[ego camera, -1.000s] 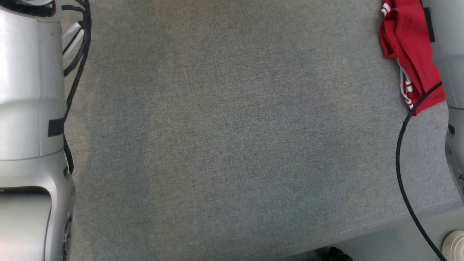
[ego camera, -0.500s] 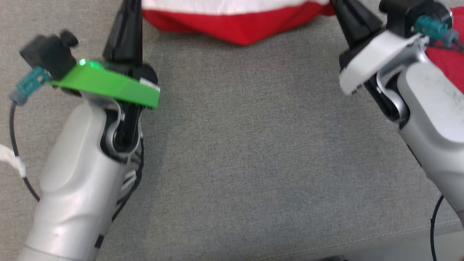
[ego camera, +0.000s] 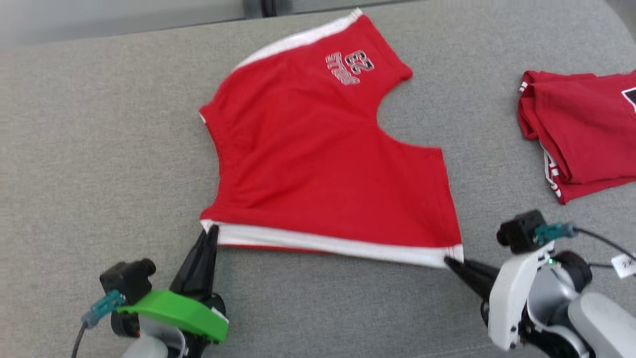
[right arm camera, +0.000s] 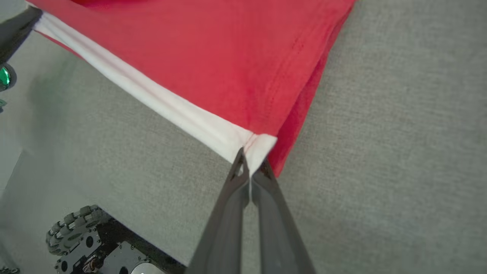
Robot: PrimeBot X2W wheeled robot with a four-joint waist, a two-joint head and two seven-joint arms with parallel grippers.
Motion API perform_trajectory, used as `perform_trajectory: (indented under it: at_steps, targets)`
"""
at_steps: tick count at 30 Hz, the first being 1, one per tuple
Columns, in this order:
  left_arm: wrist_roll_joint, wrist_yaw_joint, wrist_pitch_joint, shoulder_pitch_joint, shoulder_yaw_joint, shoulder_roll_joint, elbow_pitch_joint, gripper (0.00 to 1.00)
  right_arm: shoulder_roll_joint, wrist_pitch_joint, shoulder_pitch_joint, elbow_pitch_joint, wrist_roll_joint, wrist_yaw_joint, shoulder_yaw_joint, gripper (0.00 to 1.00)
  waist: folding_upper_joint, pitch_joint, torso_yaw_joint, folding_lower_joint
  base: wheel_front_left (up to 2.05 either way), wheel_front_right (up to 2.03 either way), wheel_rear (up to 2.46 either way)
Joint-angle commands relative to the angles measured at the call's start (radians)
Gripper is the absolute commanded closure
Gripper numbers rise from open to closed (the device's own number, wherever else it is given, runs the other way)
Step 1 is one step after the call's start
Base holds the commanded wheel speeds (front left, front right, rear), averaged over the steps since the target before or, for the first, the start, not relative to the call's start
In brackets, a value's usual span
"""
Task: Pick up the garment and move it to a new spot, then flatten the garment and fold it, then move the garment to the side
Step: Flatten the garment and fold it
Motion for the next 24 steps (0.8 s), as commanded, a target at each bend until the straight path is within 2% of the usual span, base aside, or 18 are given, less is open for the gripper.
perform_trajectory:
  at_steps: [1, 9, 13, 18, 24]
  targets:
    - [0.019, 0.016, -0.003, 0.050, 0.008, 0.008, -0.026, 1.00, 0.010, 0.041, 0.064, -0.029, 0.002, -0.002, -0.021, 1.00, 0.0000, -0.081, 0.023, 0.0001, 0.00, 0.00, 0.00]
    - [0.058, 0.092, 0.042, 0.248, -0.053, 0.046, -0.164, 1.00, 0.065, 0.259, 0.290, -0.189, -0.060, -0.002, -0.164, 1.00, 0.0000, -0.121, 0.034, 0.0001, 0.00, 0.00, 0.00]
    - [0.055, 0.113, 0.058, 0.294, -0.066, 0.053, -0.224, 1.00, 0.089, 0.297, 0.321, -0.264, -0.115, -0.002, -0.242, 1.00, 0.0000, -0.132, 0.039, 0.0001, 0.00, 0.00, 0.00]
    - [0.050, 0.107, 0.067, 0.246, -0.071, 0.034, -0.253, 1.00, 0.079, 0.296, 0.241, -0.297, -0.167, -0.002, -0.263, 1.00, 0.0000, -0.132, 0.042, 0.0001, 0.00, 0.00, 0.00]
    - [0.075, 0.091, 0.079, 0.109, -0.076, 0.001, -0.207, 1.00, 0.025, 0.274, 0.067, -0.221, -0.185, -0.001, -0.231, 1.00, 0.0000, -0.107, 0.065, 0.0001, 0.00, 0.00, 0.00]
